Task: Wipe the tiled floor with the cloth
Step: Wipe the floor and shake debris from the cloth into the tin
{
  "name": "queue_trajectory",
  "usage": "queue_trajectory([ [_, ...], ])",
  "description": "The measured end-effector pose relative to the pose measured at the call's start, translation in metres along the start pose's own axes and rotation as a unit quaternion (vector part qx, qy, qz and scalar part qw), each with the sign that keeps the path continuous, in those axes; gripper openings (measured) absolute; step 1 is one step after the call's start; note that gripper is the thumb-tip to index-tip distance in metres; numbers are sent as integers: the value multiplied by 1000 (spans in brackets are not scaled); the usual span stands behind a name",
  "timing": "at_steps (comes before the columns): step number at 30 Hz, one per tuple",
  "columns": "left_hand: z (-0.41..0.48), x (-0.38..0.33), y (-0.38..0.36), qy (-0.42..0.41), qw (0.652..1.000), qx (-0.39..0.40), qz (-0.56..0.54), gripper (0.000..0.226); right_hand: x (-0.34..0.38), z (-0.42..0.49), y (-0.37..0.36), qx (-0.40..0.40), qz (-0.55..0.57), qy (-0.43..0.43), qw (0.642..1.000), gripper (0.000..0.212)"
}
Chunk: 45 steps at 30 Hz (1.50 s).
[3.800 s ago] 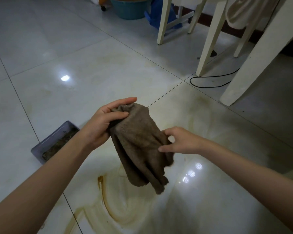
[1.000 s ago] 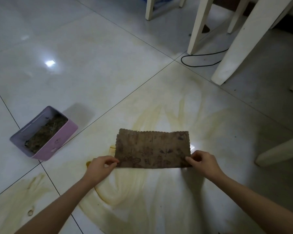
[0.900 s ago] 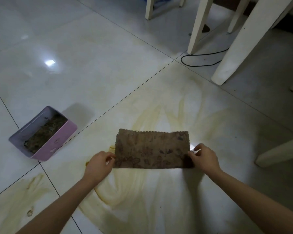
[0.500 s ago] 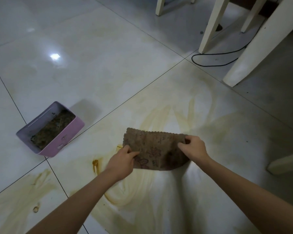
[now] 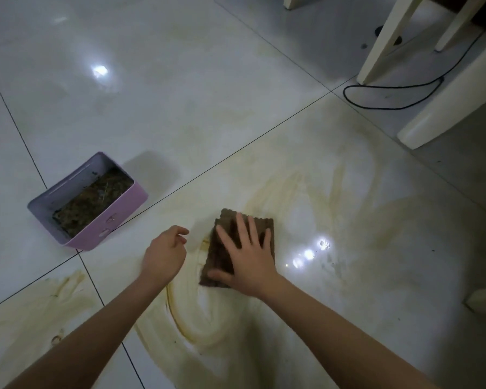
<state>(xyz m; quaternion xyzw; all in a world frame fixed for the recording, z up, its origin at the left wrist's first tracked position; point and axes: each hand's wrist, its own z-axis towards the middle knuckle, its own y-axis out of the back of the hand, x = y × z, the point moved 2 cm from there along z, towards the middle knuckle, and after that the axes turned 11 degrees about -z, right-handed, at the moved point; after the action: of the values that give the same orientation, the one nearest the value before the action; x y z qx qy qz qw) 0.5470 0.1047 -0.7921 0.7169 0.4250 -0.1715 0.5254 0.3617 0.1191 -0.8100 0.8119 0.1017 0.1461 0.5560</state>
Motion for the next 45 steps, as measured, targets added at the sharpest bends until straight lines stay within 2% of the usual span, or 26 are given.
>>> queue_trajectory([
  [1,-2,2,-2,-5,1000,0,15,31,-1,0,-12,13,-23,20,999,94],
  [3,-5,4,-5,-12,999,-3,39,32,-3,3,-26,-3,-44,29,999,89],
  [6,0,-3,-9,-20,998,-3,51,36,-11,8,-23,-123,-50,36,990,57],
  [8,7,-13,-13,-35,997,-1,62,37,-24,14,-16,-186,86,52,977,39],
  [11,25,-28,-23,-72,994,-1,84,38,-59,20,14,-175,297,-38,938,29],
  [13,42,-42,-33,-105,989,0,103,37,-96,22,40,-199,352,-112,908,22],
  [15,55,-60,-48,-142,979,3,145,36,-142,20,64,-215,357,-157,895,23],
  [17,66,-77,-65,-158,963,13,218,49,-196,20,82,-211,352,-195,891,24],
  [20,83,-93,-94,-135,940,33,312,85,-273,28,89,-198,339,-242,887,29],
  [22,95,-104,-112,-105,934,47,337,108,-317,39,87,-217,318,-261,885,37],
  [25,111,-118,-138,-54,942,95,318,132,-373,75,74,-194,217,-260,921,54],
  [27,119,-118,-150,-34,941,122,314,139,-400,101,61,-153,82,-239,955,69],
  [29,123,-116,-155,-29,937,130,322,143,-419,125,54,-162,-22,-223,961,74],
  [32,124,-115,-153,-24,933,140,329,148,-429,161,62,-173,-33,-283,943,71],
  [34,123,-119,-153,-9,930,166,327,153,-408,172,67,-175,-29,-332,927,70],
  [35,123,-121,-152,1,929,176,325,156,-380,169,63,-192,-39,-310,930,69],
  [36,125,-124,-152,10,928,182,326,158,-345,160,54,-216,-41,-244,945,66],
  [38,129,-132,-150,33,926,192,325,162,-270,129,30,-230,-26,-25,973,60],
  [40,130,-142,-150,51,923,203,324,162,-254,109,25,-183,-30,149,971,60],
  [41,129,-145,-150,54,922,204,325,162,-273,113,30,-170,-28,191,966,59],
  [42,129,-144,-150,54,922,203,326,162,-302,122,37,-172,-31,185,967,56],
  [45,128,-138,-150,49,922,195,331,163,-390,155,68,-165,-57,47,984,58],
])
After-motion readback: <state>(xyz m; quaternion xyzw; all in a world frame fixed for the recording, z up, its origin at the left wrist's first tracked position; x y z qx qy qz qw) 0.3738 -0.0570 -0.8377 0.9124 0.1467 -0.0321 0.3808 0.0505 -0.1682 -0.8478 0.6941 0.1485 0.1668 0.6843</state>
